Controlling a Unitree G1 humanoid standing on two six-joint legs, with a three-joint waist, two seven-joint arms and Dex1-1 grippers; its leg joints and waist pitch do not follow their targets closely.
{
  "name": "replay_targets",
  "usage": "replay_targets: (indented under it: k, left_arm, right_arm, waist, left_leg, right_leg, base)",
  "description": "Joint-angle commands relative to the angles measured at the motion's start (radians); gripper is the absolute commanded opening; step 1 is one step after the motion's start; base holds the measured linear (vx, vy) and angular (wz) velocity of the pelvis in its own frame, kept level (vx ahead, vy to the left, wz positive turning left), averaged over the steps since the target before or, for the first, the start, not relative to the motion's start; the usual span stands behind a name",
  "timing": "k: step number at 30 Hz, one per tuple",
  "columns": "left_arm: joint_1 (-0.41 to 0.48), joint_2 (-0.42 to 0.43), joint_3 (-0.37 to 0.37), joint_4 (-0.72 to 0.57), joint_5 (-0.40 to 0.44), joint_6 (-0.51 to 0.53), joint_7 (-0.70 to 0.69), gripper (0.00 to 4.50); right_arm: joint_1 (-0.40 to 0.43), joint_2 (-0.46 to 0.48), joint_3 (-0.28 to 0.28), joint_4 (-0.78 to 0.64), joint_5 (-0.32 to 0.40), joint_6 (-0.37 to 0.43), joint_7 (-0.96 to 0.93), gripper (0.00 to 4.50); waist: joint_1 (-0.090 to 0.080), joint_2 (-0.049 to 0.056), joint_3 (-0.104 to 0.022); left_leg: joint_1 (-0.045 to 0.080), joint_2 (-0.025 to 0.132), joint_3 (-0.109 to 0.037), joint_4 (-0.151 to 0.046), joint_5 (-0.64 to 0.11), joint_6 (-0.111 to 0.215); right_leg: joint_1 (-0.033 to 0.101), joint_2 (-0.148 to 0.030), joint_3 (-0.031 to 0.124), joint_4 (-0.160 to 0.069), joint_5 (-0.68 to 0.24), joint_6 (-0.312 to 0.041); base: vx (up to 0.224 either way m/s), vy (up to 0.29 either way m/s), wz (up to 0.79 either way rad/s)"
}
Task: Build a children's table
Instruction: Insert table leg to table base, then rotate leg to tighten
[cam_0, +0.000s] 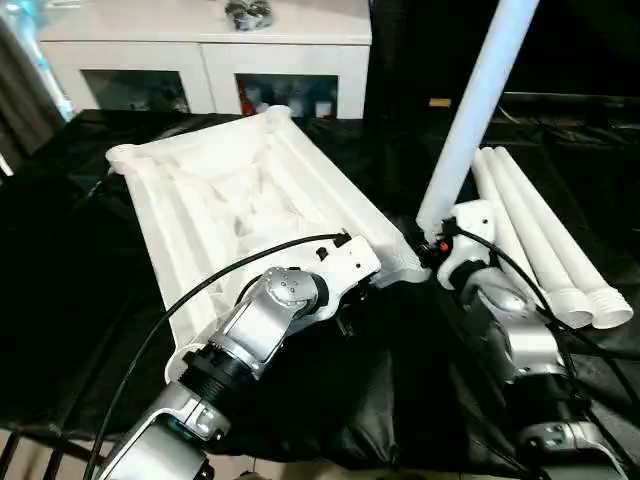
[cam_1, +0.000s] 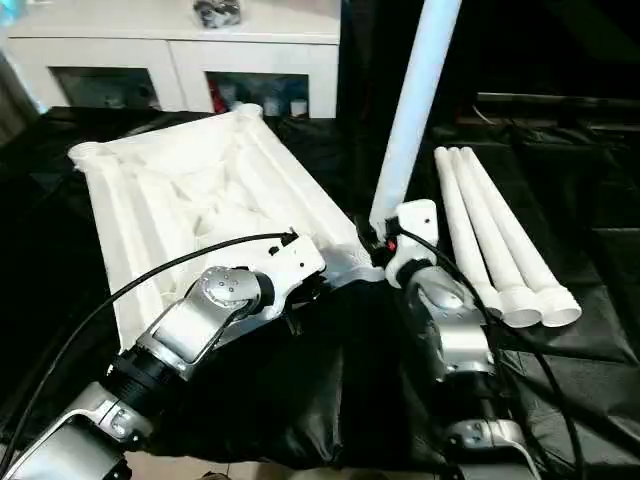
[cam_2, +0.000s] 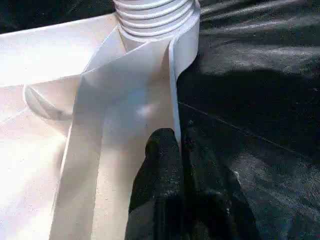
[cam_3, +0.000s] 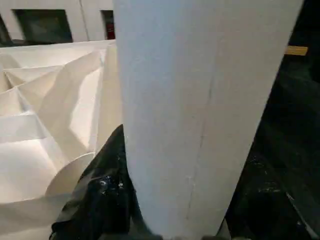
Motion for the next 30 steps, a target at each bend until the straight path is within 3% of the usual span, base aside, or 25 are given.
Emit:
replay_targets:
  k: [1, 6, 7, 10, 11, 13, 15, 19, 22, 26, 27, 30]
  left_arm:
    - [0.001, -0.028, -0.043, -0.076, 0.000, -0.011, -0.021, 0.00]
    - [0.004, -0.016, -0.044, -0.076, 0.006, -0.010, -0.023, 0.00]
    - [0.003, -0.012, -0.041, -0.078, 0.005, -0.009, -0.025, 0.00]
    - [0.005, -0.008, -0.038, -0.077, 0.004, -0.033, -0.034, 0.00]
    - [0.006, -0.007, -0.037, -0.079, 0.005, -0.035, -0.038, 0.00]
    - [0.007, 0.000, -0.034, -0.079, 0.006, -0.049, -0.045, 0.00]
    - [0.007, 0.016, -0.030, -0.076, 0.000, -0.071, -0.065, 0.00]
    - [0.004, 0.041, -0.021, -0.066, -0.006, -0.096, -0.086, 0.00]
    - [0.004, 0.066, -0.016, -0.066, -0.013, -0.121, -0.114, 0.00]
    - [0.005, 0.112, -0.014, -0.076, -0.020, -0.147, -0.173, 0.00]
    - [0.006, 0.123, -0.013, -0.078, -0.026, -0.160, -0.193, 0.00]
    - [0.009, 0.141, -0.013, -0.079, -0.040, -0.179, -0.229, 0.00]
  right_arm:
    - [0.020, 0.033, 0.025, 0.098, -0.017, 0.071, -0.022, 1.90]
    - [-0.001, 0.046, 0.014, 0.115, -0.021, 0.065, -0.043, 1.90]
    - [-0.005, 0.047, 0.010, 0.117, -0.014, 0.050, -0.035, 2.25]
    - [-0.008, 0.043, 0.016, 0.115, -0.013, 0.043, -0.015, 2.25]
    - [-0.007, 0.043, 0.019, 0.108, -0.010, 0.039, 0.004, 2.65]
    - [-0.006, 0.040, 0.025, 0.088, -0.004, 0.036, 0.033, 2.70]
    - [-0.005, 0.026, 0.039, 0.065, -0.003, 0.026, 0.080, 2.97]
    - [0.001, 0.004, 0.044, 0.029, 0.015, 0.022, 0.139, 3.24]
    - [0.013, -0.021, 0.049, -0.009, 0.031, 0.029, 0.194, 3.55]
    - [0.041, -0.090, 0.059, -0.072, 0.060, 0.057, 0.330, 3.62]
    - [0.052, -0.112, 0.060, -0.093, 0.078, 0.068, 0.383, 3.62]
    - [0.067, -0.150, 0.062, -0.124, 0.107, 0.093, 0.460, 3.62]
  waist:
    - [0.003, -0.001, -0.051]
    - [-0.008, 0.000, -0.046]
    - [-0.009, 0.000, -0.045]
    - [-0.010, -0.003, -0.047]
    - [-0.009, -0.003, -0.046]
    - [-0.006, -0.003, -0.049]
    - [-0.001, -0.006, -0.056]
    - [0.009, -0.003, -0.062]
    - [0.018, -0.003, -0.059]
    - [0.025, -0.003, -0.056]
    - [0.027, -0.009, -0.057]
    - [0.031, -0.009, -0.058]
  left_leg:
    - [0.010, 0.080, -0.033, -0.097, -0.209, 0.055]
    - [0.011, 0.079, -0.036, -0.104, -0.289, 0.020]
    - [0.012, 0.079, -0.037, -0.105, -0.308, 0.011]
    - [0.013, 0.078, -0.036, -0.104, -0.304, 0.009]
    - [0.012, 0.078, -0.035, -0.104, -0.292, 0.014]
    - [0.014, 0.080, -0.033, -0.101, -0.265, 0.023]
    - [0.009, 0.078, -0.031, -0.094, -0.184, 0.048]
    - [0.008, 0.077, -0.027, -0.079, -0.054, 0.126]
    - [0.011, 0.080, -0.025, -0.080, -0.062, 0.142]
    - [0.015, 0.083, -0.024, -0.085, -0.109, 0.124]
    - [0.014, 0.084, -0.023, -0.083, -0.096, 0.124]
    - [0.014, 0.083, -0.022, -0.080, -0.061, 0.139]
  right_leg:
    - [0.040, -0.070, 0.031, -0.073, -0.082, -0.299]
    - [0.036, -0.071, 0.032, -0.080, -0.186, -0.280]
    - [0.033, -0.071, 0.032, -0.083, -0.213, -0.268]
    - [0.032, -0.071, 0.034, -0.084, -0.207, -0.263]
    - [0.032, -0.071, 0.035, -0.084, -0.192, -0.265]
    - [0.033, -0.072, 0.035, -0.082, -0.157, -0.275]
    - [0.041, -0.071, 0.035, -0.071, -0.051, -0.292]
    - [0.047, -0.073, 0.030, -0.053, 0.114, -0.327]
    - [0.045, -0.073, 0.029, -0.056, 0.093, -0.331]
    - [0.044, -0.072, 0.029, -0.059, 0.017, -0.327]
    - [0.044, -0.074, 0.030, -0.055, 0.021, -0.327]
    - [0.045, -0.072, 0.029, -0.052, 0.057, -0.329]
  base:
    - [0.000, 0.000, 0.00]
    - [0.000, 0.000, 0.00]
    - [0.000, 0.000, 0.00]
    - [0.000, 0.000, 0.00]
    - [0.000, 0.000, 0.00]
    - [0.000, 0.000, 0.00]
    - [0.000, 0.000, 0.00]
    - [0.000, 0.000, 0.00]
    - [0.000, 0.000, 0.00]
    - [0.000, 0.000, 0.00]
    - [0.000, 0.000, 0.00]
    - [0.000, 0.000, 0.00]
